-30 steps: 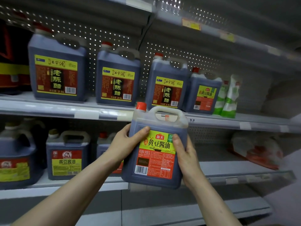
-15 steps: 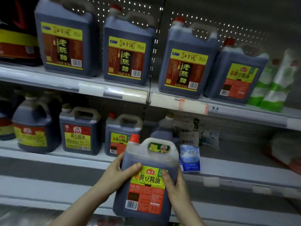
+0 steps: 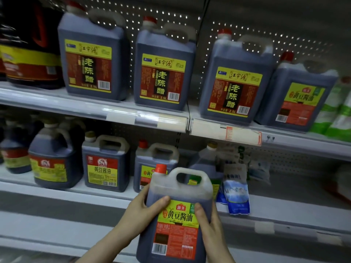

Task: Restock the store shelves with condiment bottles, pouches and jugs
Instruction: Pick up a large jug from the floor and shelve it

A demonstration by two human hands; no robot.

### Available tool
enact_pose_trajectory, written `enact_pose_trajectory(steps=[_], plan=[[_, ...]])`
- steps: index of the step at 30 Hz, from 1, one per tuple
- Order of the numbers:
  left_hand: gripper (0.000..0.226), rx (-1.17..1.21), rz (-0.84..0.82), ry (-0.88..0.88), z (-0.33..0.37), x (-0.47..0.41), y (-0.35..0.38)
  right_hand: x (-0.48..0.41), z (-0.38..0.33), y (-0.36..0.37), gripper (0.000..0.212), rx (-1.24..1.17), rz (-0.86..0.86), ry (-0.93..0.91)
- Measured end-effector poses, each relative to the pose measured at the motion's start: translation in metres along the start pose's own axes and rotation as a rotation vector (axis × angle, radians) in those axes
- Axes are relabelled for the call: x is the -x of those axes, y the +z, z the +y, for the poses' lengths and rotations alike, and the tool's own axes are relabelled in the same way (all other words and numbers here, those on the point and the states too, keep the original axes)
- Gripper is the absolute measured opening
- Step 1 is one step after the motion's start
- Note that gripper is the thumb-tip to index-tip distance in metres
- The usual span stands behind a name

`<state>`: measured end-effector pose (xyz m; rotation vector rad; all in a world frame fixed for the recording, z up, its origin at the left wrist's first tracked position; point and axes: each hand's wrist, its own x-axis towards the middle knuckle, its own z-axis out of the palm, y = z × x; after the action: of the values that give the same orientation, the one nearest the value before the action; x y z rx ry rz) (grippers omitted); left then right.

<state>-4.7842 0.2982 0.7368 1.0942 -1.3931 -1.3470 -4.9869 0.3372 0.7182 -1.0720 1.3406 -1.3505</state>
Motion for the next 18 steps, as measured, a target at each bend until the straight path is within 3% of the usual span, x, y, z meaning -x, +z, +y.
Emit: enact_pose_trajectory(steps=[7,9,11,18], plan=[[0.072,-0.013,0.016,0.161,0.049,-0.009,-0.014,-0.009,-0.038,0.017,0.083,-0.083,0.094,-0.101],[0.071,-0.048,0.001,0.22,0.063,-0.014,-0.017,-0.012,-0.049,0.017,0.093,-0.116,0.087,-0.14],[0.068,-0.056,-0.068,0.278,0.076,-0.018,-0.018,-0.015,-0.061,0.017,0.101,-0.146,0.08,-0.173],[0.065,-0.012,-0.235,0.42,0.113,-0.026,0.007,-0.013,-0.1,-0.005,0.097,-0.139,0.135,-0.308]])
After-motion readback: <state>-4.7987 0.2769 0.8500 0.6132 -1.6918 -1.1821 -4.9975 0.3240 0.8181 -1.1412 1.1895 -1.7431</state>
